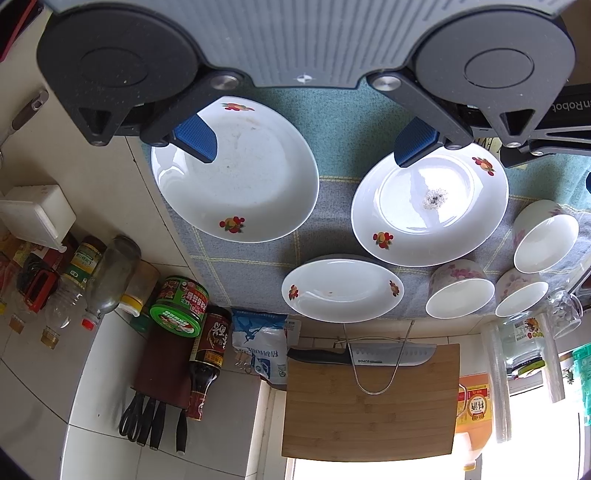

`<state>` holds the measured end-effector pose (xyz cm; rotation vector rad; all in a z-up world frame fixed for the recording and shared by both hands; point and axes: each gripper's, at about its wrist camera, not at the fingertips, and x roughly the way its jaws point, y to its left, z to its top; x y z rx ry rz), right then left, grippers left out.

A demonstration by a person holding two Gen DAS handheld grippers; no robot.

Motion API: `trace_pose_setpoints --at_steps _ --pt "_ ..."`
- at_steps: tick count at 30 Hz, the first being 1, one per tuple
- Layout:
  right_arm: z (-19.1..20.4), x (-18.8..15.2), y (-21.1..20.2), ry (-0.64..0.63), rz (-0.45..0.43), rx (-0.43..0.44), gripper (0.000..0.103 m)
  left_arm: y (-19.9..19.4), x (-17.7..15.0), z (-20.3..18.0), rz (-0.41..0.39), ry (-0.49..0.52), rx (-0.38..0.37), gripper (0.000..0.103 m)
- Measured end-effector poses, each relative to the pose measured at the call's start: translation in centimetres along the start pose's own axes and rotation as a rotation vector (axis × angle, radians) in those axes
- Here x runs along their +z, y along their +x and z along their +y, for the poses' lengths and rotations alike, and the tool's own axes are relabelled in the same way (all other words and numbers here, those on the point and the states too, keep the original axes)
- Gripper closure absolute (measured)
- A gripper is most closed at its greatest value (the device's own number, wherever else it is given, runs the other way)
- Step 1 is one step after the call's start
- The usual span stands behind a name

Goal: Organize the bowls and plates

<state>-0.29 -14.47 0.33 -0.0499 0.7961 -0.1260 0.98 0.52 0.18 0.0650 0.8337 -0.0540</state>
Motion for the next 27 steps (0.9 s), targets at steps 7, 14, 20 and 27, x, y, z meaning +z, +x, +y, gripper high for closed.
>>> trace_pose_setpoints --at_steps 7,14,20,27 --pt "0.3 0.0 -0.1 0.017 0.001 -0.02 0.0 0.3 0.2 0.5 -0.003 0.012 -0.028 0.001" --pt "0.7 0.0 -0.3 0.039 -0.008 -0.039 0.0 0.7 0.6 1.1 -0.015 0.038 -0.077 0.001" --pt "1.3 0.1 -0.7 0.056 -0.033 -0.066 0.0 0.9 1.5 1.9 -0.03 0.095 -0.138 0.001" --pt "2.2 0.1 -1.0 0.07 -0.066 -0.103 0.0 1.8 2.4 3.4 -0.048 0.125 -0.231 0.001"
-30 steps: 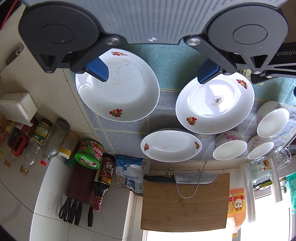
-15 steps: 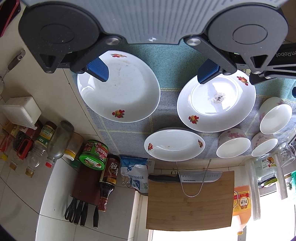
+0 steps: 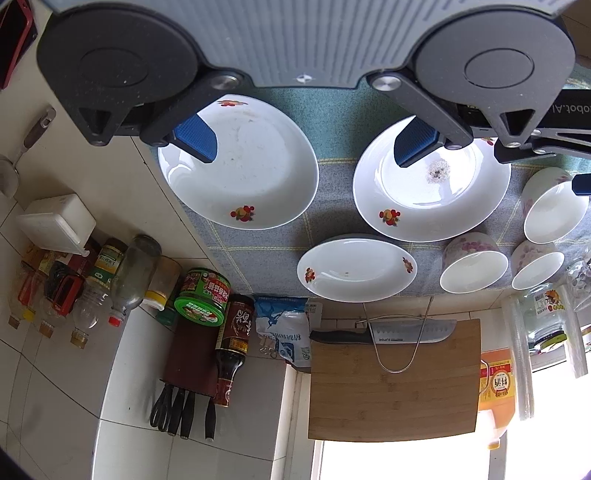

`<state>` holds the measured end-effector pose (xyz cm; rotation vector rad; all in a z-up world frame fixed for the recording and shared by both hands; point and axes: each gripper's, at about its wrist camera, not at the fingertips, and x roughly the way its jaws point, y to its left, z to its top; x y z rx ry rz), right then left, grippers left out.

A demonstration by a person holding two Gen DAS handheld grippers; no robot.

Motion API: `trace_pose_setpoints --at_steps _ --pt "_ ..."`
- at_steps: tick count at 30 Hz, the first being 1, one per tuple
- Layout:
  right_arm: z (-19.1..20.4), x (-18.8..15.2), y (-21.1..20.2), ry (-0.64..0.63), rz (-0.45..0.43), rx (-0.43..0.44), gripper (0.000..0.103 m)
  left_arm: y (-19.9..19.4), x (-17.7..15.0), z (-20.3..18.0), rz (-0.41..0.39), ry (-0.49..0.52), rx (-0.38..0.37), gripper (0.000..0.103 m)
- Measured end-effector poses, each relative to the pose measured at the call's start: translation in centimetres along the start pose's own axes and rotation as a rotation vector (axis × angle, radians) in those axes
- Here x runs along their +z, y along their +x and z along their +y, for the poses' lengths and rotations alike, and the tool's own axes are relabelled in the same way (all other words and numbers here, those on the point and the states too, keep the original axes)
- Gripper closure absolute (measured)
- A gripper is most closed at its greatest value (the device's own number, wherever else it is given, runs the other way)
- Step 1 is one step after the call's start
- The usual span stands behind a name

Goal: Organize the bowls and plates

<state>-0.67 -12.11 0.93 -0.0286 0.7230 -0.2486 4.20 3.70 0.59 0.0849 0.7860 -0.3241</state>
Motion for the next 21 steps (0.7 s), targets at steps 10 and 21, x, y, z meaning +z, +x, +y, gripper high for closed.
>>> trace_pose_setpoints --at_steps 10,21 --pt "-3.0 -2.3 1.0 0.009 -0.011 -0.055 0.0 0.5 1.6 0.5 -0.084 0.096 -0.068 0.001" --pt "-8.2 -6.1 6.4 0.047 0.059 0.043 0.0 2.9 4.7 -2.7 -0.077 0.168 -0.148 0.001"
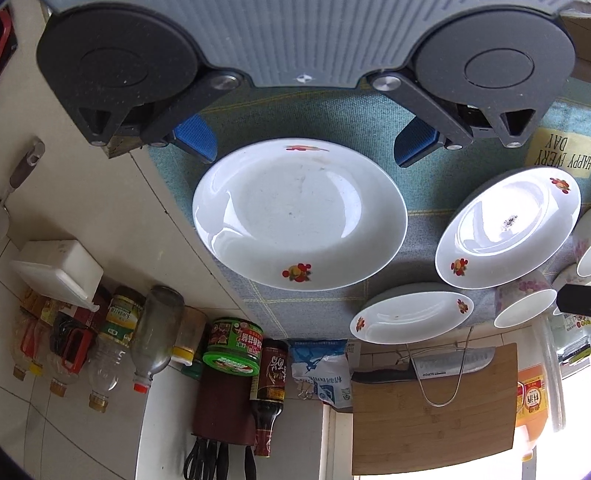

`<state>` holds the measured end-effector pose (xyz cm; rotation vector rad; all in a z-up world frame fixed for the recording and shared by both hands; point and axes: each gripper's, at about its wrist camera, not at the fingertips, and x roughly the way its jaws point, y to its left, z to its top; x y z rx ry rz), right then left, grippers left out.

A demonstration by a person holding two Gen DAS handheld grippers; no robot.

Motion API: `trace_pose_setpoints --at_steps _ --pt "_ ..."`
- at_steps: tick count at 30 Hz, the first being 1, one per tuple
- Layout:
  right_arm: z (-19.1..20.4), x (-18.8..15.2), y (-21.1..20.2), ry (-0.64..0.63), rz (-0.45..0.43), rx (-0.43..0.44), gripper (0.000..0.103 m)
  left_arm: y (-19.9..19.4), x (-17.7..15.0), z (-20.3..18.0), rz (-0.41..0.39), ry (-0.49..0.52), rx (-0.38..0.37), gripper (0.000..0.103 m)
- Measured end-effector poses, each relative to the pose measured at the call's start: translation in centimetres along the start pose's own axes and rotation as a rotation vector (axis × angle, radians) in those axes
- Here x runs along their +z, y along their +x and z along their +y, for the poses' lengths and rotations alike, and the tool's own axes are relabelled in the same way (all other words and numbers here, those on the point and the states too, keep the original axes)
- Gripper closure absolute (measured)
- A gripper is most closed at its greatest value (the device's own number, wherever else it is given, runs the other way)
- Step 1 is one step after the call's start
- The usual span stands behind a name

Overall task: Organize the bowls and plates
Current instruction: 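Move the left tool to the white plate beside the condiment jars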

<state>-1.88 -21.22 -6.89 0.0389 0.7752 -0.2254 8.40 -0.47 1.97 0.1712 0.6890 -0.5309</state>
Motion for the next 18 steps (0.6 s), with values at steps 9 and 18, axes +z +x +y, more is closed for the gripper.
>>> trace_pose_setpoints --at_steps 9,18 --pt "-2.5 -0.7 3.8 -0.033 0.039 0.065 0.0 5.1 2.7 -4.8 0.082 0.169 -0.05 0.001" --pt "-3.6 -0.6 4.7 -0.088 -0.001 0.13 0.0 10.2 5.0 -8.0 0.144 0.259 -0.167 0.001"
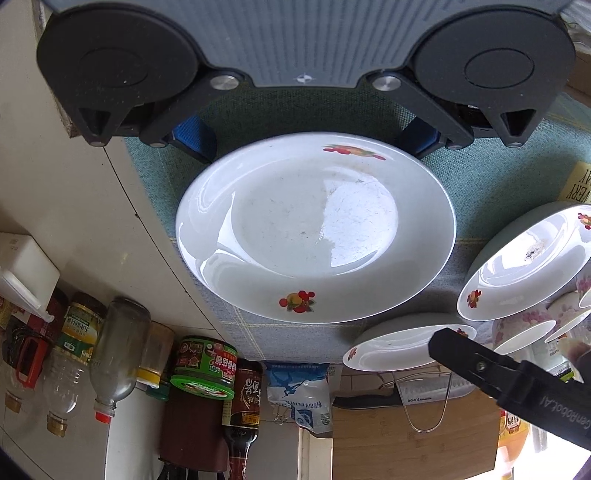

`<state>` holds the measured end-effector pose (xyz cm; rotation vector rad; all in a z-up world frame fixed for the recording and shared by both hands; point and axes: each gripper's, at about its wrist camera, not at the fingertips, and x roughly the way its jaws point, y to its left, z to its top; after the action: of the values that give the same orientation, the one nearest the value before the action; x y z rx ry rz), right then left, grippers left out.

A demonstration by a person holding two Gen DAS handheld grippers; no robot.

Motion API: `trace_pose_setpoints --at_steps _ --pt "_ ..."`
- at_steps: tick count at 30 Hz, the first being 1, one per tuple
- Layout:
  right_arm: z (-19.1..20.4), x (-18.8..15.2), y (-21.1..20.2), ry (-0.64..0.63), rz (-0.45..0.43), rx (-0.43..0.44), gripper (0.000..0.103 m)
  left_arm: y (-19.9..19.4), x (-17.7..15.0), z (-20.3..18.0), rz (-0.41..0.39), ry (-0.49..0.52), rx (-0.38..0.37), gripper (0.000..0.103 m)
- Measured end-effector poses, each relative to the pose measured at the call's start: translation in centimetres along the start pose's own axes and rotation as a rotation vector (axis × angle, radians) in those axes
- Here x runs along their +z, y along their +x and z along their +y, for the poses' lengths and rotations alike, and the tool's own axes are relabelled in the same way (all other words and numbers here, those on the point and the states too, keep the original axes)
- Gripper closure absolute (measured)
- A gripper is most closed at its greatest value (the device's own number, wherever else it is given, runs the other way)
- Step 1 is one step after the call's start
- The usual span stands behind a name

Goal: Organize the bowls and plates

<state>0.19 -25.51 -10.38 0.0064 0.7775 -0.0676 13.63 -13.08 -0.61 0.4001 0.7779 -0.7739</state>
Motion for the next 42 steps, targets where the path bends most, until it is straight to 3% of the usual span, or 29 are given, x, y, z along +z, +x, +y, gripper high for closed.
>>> trace_pose_setpoints --at_steps 12,22,30,42 --pt "-0.4 -1.0 -0.4 -0.018 -0.06 0.019 0.0 6.7 3.2 -1.3 0.121 0.109 -0.187 0.004" --pt "-0.6 -0.9 -0.3 -0.045 -0.066 0.047 0.0 10.8 5.1 -1.8 0.249 0.192 -0.306 0.021" --pt "-0.7 -0.8 -0.2 -0.067 -0.068 0.073 0.0 12.5 6.0 -2.3 0.311 0.245 -0.349 0.027" --pt "-0.6 0.0 0.1 -0.099 -0.034 0.079 0.0 13.0 6.1 -2.4 0.331 0.259 -0.359 0.027"
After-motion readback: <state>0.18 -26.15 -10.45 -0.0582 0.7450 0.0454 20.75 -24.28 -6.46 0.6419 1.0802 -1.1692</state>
